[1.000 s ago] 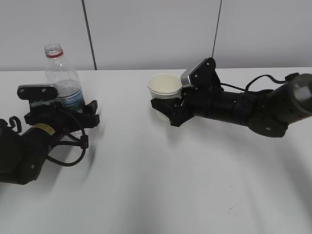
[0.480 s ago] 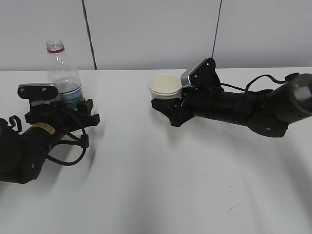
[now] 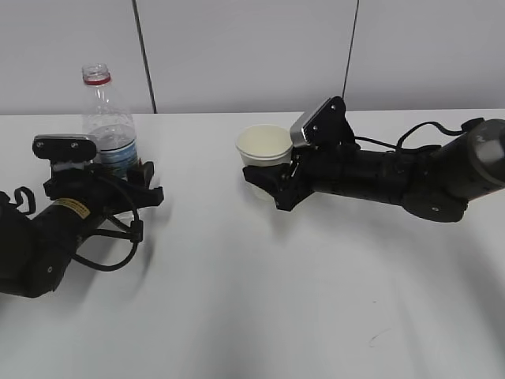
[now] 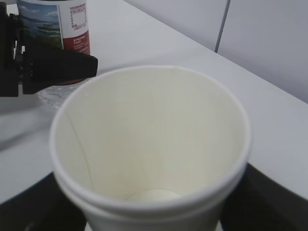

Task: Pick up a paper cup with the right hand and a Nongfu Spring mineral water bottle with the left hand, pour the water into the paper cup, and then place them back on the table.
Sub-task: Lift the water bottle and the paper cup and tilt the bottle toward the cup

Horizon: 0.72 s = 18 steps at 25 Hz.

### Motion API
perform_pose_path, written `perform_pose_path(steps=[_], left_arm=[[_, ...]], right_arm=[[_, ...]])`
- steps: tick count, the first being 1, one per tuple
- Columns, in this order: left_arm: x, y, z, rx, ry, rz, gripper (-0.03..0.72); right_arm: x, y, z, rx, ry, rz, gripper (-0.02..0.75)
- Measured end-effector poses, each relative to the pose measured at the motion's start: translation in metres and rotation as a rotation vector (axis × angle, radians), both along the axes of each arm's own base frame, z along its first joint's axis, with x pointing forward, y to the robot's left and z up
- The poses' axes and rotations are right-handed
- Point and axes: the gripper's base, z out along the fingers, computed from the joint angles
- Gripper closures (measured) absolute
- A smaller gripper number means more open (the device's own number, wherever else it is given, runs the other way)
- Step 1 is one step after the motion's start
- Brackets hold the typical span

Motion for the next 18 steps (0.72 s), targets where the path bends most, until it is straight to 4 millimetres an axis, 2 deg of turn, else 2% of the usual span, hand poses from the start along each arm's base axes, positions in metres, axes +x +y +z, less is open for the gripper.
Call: perform_pose_path(steps=[10,15,18], left_arm=[[0.009,0.012,0.003,0.064,-0.017,-0.139,0.274],[0.023,0.017,0.012,0.095,-0.067,-0.201,0.274],[0.035,0.017,0.021,0.118,-0.123,-0.249,0.274]], right_arm=[[-0.004,0.005,-0.001,0.007,0.033,0.044,0.221],[-0.008,0.011,-0.002,0.002,0.045,0.084,0.223],[-0.014,0.024,-0.003,-0.004,0.042,0.132,0.223]])
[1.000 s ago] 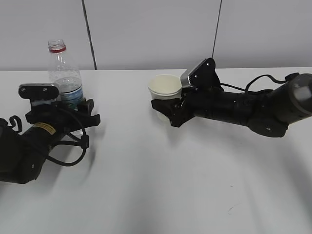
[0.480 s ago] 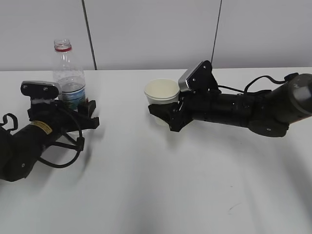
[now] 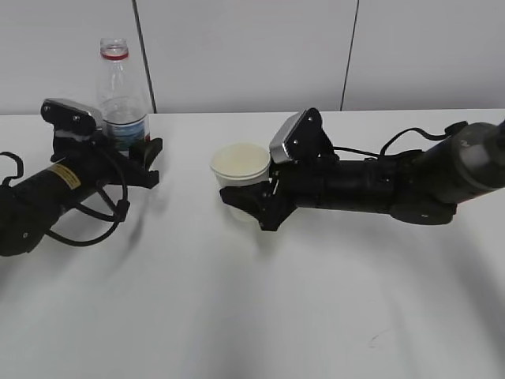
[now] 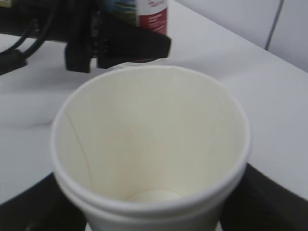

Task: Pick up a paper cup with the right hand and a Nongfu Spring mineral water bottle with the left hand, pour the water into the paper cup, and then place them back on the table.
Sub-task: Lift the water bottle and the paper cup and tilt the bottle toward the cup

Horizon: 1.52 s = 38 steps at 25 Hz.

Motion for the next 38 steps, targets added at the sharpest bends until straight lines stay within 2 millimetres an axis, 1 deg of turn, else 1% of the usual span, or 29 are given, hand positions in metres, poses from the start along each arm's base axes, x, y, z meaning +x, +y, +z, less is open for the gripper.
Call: perform_pose_path(steps=[3,7,12,17,21,26,28,31,38], left_arm=[[0.012,-0.003,0.012,0.031,-0.072,-0.056,0.274],[0.025,-0.008,0.026,0.082,-0.162,-0.135,0.274],[0.03,-0.015,0.034,0.169,-0.244,-0.226,0.274],[0.031,-0.016,0.036,0.281,-0.323,-0.265,0.274],[0.034,-0.006,0.036,0.348,-0.36,-0.247,0.274],[0.037,0.01,0.036,0.371,-0.364,-0.209,0.275],[0.038,0.013,0.036,0.397,-0.378,-0.202,0.275],[0.038,0.013,0.036,0.469,-0.422,-0.204,0.275],[0.039,0.013,0.037,0.55,-0.474,-0.205,0.275]], right_arm=[[-0.007,0.016,0.0,0.001,-0.003,0.048,0.223],[-0.014,0.03,0.001,0.013,-0.006,0.086,0.223],[-0.019,0.042,0.003,0.037,-0.002,0.097,0.223],[-0.021,0.044,0.004,0.053,-0.008,0.11,0.223],[-0.021,0.045,0.008,0.086,-0.033,0.117,0.223],[-0.016,0.043,0.011,0.121,-0.05,0.056,0.224],[-0.014,0.042,0.012,0.122,-0.063,0.043,0.224],[-0.013,0.042,0.013,0.123,-0.072,0.038,0.224],[-0.003,0.044,0.022,0.116,-0.104,0.016,0.224]])
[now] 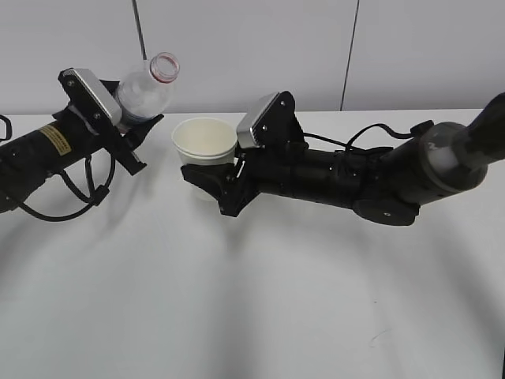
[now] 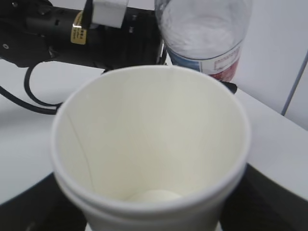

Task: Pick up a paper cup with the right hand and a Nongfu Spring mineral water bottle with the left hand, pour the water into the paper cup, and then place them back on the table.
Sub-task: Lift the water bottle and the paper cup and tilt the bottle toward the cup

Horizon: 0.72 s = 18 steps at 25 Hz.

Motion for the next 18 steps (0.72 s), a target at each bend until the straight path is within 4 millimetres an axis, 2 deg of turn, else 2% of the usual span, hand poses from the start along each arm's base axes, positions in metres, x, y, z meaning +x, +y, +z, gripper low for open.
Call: perform_pose_path(steps=[7,18], left_arm=[[0.0068,-0.0003,0.0081,0.031,-0.061,0.003,0.275],[0.0071,-0.0003,0.0084,0.141,-0.146,0.008,0.275]], right_arm=[[0.0002,-0.0001,-0.0019,-0.029,0.003,0.003,0.225],[0.0001,-0.0001,-0.002,-0.031,0.002,0.004,0.225]])
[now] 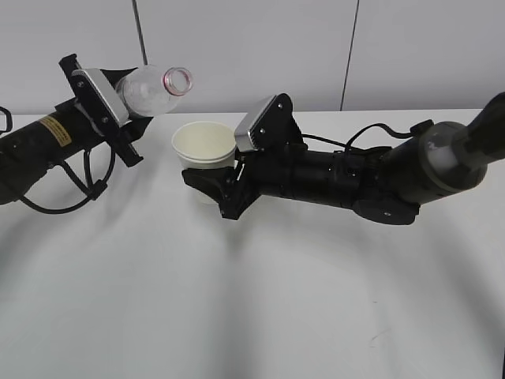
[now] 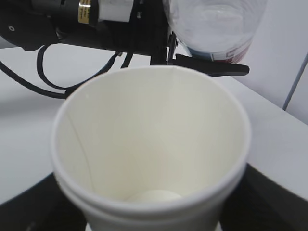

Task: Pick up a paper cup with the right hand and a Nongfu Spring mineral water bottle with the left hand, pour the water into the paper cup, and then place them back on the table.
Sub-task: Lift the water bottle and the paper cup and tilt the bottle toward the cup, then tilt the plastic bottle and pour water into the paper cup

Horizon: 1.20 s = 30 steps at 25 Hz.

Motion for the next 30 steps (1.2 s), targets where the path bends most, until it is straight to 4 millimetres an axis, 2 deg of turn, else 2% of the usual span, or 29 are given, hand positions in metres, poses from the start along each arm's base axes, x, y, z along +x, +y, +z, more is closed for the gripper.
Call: perform_pose_path(steps=[30], left_arm=[[-0.0002,-0.0003,-0.0001,0.156,-0.117,0.004,0.276]], right_arm=[[-0.0015,0.0006,-0.0016,-0.011,0.015,0.017,0.225]])
